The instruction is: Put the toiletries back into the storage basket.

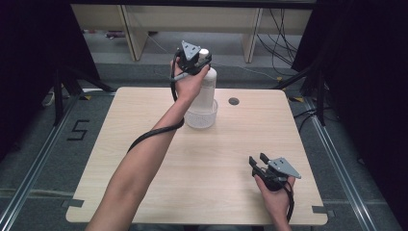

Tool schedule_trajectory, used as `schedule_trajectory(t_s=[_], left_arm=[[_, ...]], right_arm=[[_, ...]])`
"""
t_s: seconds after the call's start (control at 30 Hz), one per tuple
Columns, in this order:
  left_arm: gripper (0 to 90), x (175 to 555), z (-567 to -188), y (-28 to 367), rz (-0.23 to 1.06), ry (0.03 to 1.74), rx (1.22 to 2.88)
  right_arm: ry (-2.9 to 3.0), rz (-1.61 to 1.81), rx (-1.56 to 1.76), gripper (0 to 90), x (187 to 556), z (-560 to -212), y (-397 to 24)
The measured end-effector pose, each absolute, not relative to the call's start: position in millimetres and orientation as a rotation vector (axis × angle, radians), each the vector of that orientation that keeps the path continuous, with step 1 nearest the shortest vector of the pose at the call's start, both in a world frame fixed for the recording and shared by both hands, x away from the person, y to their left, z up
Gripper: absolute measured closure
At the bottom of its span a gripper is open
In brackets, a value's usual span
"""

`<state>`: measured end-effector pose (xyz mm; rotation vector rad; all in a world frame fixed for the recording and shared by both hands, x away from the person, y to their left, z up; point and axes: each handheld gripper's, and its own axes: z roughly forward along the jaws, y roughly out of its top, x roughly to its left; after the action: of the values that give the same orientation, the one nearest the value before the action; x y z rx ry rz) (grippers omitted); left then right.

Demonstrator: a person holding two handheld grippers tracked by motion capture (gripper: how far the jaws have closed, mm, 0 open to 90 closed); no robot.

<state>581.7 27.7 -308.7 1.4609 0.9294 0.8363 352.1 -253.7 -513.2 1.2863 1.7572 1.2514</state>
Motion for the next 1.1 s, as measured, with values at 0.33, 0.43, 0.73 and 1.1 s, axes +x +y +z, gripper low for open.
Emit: schedule_trajectory(t_s=[0.33, 0.43, 0.73, 1.1], left_arm=[[59.0, 581, -315, 29, 0.847, 0.927, 1.472], [59.0, 581, -318, 29, 0.846, 0.927, 1.473], [59.0, 582, -329, 28, 0.839, 0.941, 1.483], [59.0, 583, -338, 28, 0.834, 0.953, 1.49]], right_arm=[[1.76, 1.248, 1.283, 51.4, 352, -513, -254], [1.761, 1.248, 1.282, 51.4, 352, -513, -254], [1.77, 1.272, 1.281, 51.3, 353, -514, -253], [1.76, 1.278, 1.288, 51.3, 353, -514, -251]])
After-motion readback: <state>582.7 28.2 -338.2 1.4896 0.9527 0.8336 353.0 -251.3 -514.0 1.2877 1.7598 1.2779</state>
